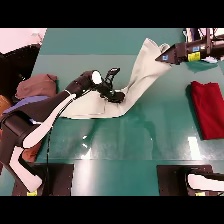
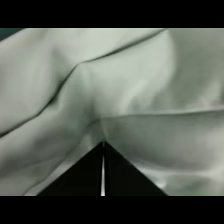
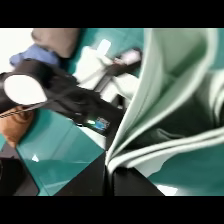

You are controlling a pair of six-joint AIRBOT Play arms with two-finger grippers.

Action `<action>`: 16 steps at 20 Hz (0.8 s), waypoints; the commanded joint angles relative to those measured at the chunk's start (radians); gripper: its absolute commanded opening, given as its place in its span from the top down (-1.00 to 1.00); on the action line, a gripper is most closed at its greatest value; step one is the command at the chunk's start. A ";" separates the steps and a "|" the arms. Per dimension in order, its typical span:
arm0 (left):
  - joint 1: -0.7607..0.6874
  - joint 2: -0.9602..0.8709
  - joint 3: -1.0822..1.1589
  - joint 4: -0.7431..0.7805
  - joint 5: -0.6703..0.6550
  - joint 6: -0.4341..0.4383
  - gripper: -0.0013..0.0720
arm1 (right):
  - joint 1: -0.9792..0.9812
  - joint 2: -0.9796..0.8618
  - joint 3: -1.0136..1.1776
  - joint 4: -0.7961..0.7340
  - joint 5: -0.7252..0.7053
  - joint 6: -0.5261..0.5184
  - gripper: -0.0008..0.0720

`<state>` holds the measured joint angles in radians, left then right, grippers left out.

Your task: Fold the shirts.

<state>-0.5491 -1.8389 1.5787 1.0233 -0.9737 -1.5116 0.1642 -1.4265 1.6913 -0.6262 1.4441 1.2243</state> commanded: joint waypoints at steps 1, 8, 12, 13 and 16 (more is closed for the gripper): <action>-0.002 -0.003 0.003 0.032 -0.035 0.001 0.90 | 0.056 0.003 0.029 0.004 -0.039 0.006 0.94; 0.204 0.185 0.010 0.167 -0.040 -0.027 0.91 | 0.240 -0.016 0.029 0.007 -0.150 -0.024 0.94; 0.433 0.413 0.010 0.233 -0.064 -0.024 0.91 | 0.474 -0.116 0.030 0.008 -0.335 -0.078 0.94; 0.480 0.463 0.010 0.255 -0.064 -0.024 0.90 | 0.535 -0.154 0.030 0.011 -0.404 -0.093 0.94; 0.584 0.573 0.010 0.283 -0.068 -0.024 0.90 | 0.679 -0.330 0.130 0.025 -0.542 -0.128 0.93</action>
<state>-0.0715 -1.3762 1.5883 1.2602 -1.0355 -1.5345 0.7086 -1.6283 1.7573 -0.6086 1.0561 1.1339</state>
